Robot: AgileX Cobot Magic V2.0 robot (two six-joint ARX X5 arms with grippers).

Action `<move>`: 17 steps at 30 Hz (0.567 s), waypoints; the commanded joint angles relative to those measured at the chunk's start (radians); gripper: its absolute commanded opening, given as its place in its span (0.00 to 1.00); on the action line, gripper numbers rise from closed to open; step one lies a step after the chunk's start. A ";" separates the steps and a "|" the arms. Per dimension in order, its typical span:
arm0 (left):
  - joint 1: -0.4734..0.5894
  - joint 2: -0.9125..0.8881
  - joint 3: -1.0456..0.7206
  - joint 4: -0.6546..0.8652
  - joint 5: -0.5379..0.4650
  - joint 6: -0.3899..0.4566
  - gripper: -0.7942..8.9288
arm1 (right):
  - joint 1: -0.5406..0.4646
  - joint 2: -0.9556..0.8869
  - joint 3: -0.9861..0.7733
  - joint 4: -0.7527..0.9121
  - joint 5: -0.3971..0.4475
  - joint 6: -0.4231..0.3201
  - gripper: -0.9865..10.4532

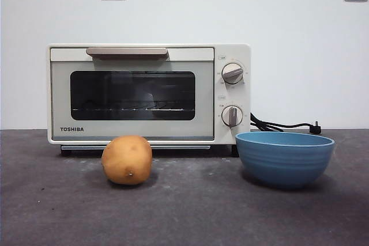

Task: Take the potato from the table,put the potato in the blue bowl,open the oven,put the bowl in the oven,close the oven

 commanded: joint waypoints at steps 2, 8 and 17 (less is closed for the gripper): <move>0.002 -0.002 -0.010 0.002 0.058 -0.069 0.08 | 0.002 -0.003 -0.010 0.010 0.001 0.122 0.09; 0.002 -0.002 0.006 -0.001 0.145 -0.151 0.07 | 0.002 0.000 0.008 0.023 -0.003 0.254 0.08; 0.002 0.001 0.145 -0.106 0.227 -0.237 0.07 | 0.002 0.081 0.136 0.016 -0.058 0.333 0.08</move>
